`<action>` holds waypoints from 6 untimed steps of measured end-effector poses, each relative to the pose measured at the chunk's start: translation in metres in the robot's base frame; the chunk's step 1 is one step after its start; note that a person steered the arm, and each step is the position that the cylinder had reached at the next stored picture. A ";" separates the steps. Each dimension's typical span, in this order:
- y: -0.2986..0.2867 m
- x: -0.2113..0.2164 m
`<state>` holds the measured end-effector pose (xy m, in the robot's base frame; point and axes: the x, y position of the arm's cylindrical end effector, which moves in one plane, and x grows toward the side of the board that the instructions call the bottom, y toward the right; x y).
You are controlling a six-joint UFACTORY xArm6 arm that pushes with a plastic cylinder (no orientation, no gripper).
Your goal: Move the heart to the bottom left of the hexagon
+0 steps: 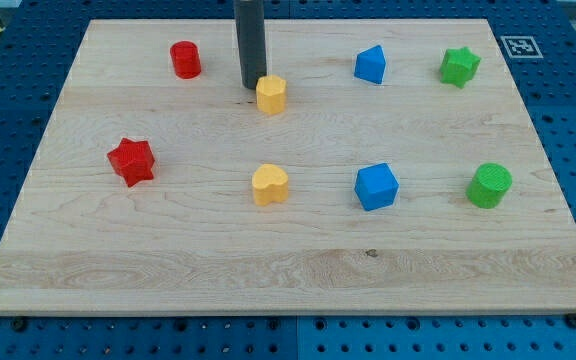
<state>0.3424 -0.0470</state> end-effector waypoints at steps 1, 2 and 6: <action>0.010 0.047; -0.003 0.048; 0.029 0.149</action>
